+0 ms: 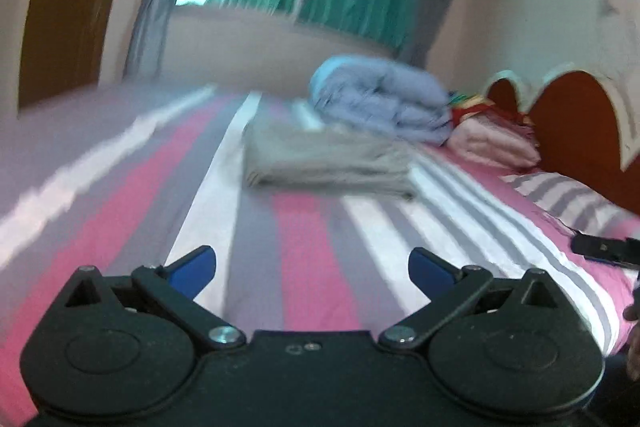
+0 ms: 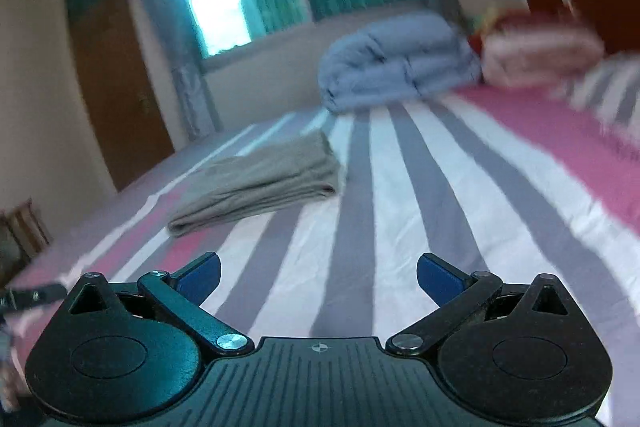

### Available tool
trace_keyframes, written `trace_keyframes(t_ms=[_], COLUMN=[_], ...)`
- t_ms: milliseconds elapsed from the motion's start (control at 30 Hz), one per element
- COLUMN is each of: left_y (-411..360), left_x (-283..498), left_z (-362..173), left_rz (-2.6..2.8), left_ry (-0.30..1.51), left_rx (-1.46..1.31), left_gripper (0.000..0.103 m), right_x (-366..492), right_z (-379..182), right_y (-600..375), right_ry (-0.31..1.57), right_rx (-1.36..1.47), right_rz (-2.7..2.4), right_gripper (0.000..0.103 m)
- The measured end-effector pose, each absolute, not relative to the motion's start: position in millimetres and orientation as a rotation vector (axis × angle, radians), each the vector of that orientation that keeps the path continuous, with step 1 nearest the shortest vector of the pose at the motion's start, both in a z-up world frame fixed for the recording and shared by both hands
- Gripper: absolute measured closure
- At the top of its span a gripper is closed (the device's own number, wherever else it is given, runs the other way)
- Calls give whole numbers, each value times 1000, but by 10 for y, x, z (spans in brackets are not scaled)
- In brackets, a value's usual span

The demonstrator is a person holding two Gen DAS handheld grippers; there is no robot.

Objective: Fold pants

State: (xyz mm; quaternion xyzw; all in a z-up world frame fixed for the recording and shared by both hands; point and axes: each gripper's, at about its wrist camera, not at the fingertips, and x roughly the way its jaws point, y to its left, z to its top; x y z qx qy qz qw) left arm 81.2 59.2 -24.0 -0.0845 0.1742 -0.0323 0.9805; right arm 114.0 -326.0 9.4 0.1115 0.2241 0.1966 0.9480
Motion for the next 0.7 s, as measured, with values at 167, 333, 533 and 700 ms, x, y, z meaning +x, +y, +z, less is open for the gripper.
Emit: trace_keyframes(t_ms=[167,333,533,700], left_y=[371,200,148,176], left_x=[452,265,91,131], left_z=[-133,-128,-103,-111], left_rz=[-94,-104,4,-2], left_ry=[274,299,259,264], left_rx=[-164,-187,-134,-164], left_gripper=[6,6,6,6], right_x=[680,348,93,108], right_z=[187,270,447,393], right_y=[-3053,-2922,-2784,-2617], right_ry=[397,386,342,323], right_rx=[178,165,96,26], right_rz=[396,401,424,435], right_gripper=[0,0,0,0])
